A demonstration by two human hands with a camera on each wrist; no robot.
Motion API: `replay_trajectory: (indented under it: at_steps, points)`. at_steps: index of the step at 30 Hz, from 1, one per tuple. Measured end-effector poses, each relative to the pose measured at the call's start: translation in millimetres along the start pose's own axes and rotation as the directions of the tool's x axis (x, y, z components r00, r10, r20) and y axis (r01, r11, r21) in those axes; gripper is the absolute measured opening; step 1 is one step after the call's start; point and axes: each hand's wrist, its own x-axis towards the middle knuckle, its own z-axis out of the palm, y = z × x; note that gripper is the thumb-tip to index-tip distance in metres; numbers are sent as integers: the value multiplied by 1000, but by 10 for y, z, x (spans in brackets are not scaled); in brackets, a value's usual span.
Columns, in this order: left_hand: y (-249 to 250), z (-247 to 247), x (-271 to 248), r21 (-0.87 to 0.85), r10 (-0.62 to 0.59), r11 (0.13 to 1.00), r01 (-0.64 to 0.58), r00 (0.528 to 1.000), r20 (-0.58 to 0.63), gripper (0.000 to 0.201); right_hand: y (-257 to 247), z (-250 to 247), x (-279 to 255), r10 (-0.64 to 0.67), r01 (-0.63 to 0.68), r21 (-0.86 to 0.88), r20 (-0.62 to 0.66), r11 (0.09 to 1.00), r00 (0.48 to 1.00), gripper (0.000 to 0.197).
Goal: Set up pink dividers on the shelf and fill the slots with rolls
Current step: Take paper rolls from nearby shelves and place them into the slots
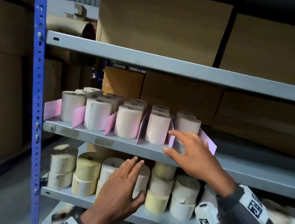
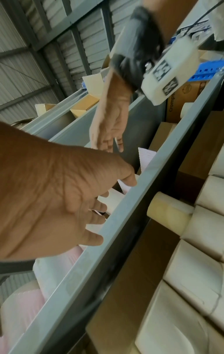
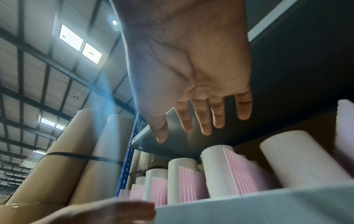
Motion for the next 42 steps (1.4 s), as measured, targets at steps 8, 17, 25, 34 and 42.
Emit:
replay_trajectory:
  at_steps: [8, 17, 25, 34, 42]
  points:
    - [535, -20, -455, -227, 69, 972, -53, 996, 60, 63, 232, 26, -1299, 199, -192, 72, -98, 979, 975, 47]
    - [1493, 296, -444, -410, 274, 888, -208, 956, 108, 47, 976, -350, -2236, 420, -418, 58, -222, 907, 880, 45]
    - [2500, 657, 303, -450, 428, 810, -375, 903, 19, 36, 1848, -964, -2478, 515, -537, 19, -315, 843, 797, 51]
    - [3757, 1140, 1862, -407, 483, 818, -406, 870, 103, 40, 3060, -1788, -2212, 575, -611, 81, -454, 787, 680, 55]
    - [4534, 1375, 3037, -345, 542, 832, -434, 768, 341, 30, 3945, -2146, -1920, 678, -713, 35, -347, 700, 648, 46]
